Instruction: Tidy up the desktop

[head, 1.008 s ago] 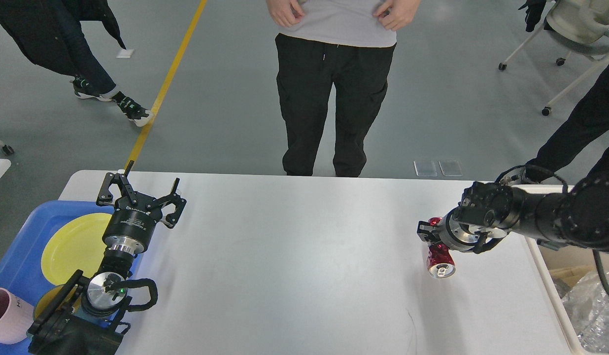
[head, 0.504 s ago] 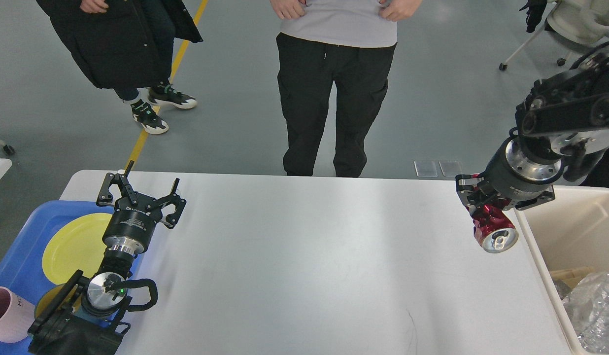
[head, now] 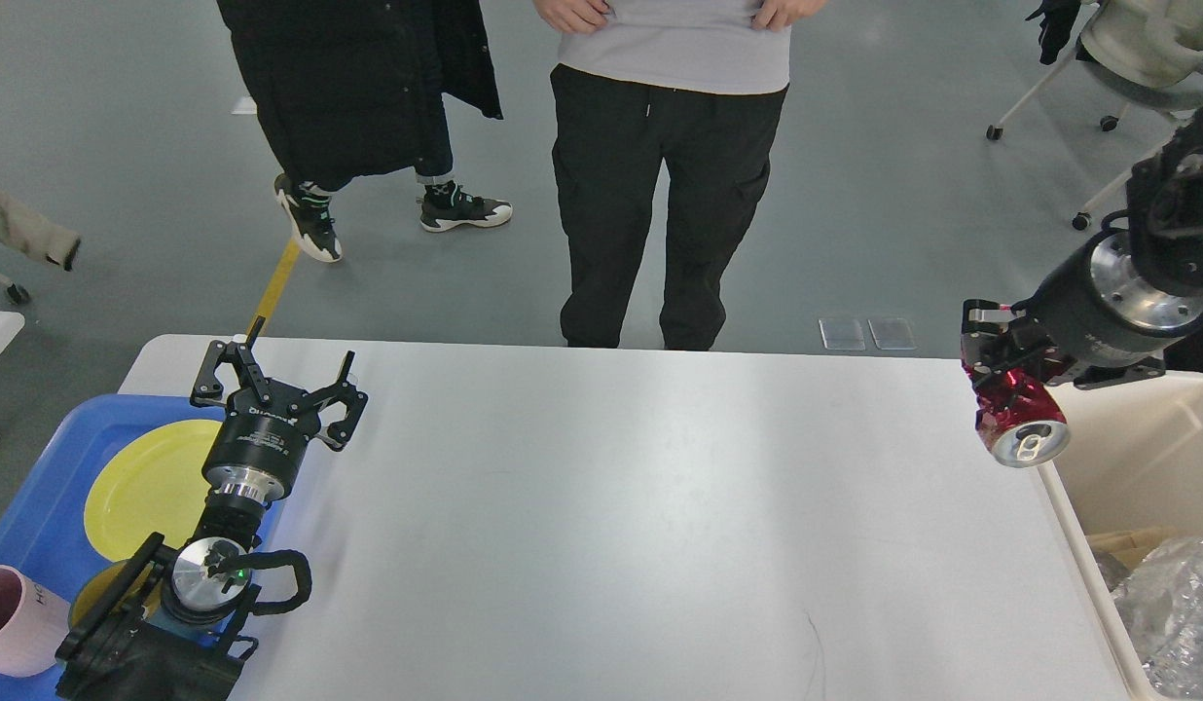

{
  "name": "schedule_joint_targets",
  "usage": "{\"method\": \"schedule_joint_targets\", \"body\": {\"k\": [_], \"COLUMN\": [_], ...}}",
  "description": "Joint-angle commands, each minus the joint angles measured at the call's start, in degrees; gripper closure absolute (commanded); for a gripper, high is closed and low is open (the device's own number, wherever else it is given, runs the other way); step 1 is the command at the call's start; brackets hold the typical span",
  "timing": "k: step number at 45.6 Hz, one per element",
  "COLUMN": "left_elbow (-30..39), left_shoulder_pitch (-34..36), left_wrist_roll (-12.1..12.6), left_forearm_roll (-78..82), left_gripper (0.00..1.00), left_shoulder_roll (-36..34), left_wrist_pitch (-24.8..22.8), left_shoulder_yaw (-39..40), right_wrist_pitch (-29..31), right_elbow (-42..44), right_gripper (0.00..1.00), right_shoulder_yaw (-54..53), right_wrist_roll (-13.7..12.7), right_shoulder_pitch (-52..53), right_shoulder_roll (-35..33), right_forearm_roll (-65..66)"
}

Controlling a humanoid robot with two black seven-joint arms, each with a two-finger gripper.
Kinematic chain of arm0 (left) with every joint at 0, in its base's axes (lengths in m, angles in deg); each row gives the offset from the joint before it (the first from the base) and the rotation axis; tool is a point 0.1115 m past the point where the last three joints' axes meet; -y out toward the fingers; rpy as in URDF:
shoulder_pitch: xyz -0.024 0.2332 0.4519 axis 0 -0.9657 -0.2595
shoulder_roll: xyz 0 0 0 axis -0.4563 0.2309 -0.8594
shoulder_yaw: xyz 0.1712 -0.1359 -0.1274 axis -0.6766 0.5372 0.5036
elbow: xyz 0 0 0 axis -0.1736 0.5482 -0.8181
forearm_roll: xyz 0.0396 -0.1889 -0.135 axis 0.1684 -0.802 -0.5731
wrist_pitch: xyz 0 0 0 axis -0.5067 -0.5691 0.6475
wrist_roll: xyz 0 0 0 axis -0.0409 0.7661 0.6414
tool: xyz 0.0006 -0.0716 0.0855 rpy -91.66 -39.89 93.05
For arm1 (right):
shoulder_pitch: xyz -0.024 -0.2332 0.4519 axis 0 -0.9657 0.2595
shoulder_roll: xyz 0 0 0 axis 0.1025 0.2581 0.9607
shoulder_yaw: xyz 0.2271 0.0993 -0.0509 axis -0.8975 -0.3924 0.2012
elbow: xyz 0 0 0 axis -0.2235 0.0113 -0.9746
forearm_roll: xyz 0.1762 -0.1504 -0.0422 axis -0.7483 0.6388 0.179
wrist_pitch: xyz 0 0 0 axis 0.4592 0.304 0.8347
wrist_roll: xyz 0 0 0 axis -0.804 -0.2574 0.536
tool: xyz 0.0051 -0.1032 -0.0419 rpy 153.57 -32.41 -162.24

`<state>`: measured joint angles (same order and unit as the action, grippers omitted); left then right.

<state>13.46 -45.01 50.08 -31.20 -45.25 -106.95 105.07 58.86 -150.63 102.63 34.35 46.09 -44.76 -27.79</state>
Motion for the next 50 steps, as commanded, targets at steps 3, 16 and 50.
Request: {"method": "schedule_joint_targets", "body": {"k": [3,16,50], "left_elbow": [0.0,0.0,0.0], "left_shoulder_pitch": [0.0,0.0,0.0], "left_wrist_roll": [0.0,0.0,0.0], "left_forearm_roll": [0.0,0.0,0.0], "left_gripper": [0.03,0.03,0.03], "left_shoulder_roll": [0.0,0.0,0.0], "left_wrist_pitch": [0.0,-0.1,0.0], "left_shoulder_yaw": [0.0,0.0,0.0], "right_wrist_pitch": [0.0,-0.1,-15.5], "right_elbow": [10.5,41.7,78.3], "right_gripper": [1.0,1.0,1.0], "right_shoulder_yaw": [2.3,-6.2,-32.3], "right_wrist_roll": [-0.3,-0.5,-1.3], "right_shoulder_pitch": [-8.3,-39.4,-90.4], "right_shoulder_roll": [-10.2,-20.2,-8.1], "right_forearm_roll": [0.3,0.1,-0.1]}}
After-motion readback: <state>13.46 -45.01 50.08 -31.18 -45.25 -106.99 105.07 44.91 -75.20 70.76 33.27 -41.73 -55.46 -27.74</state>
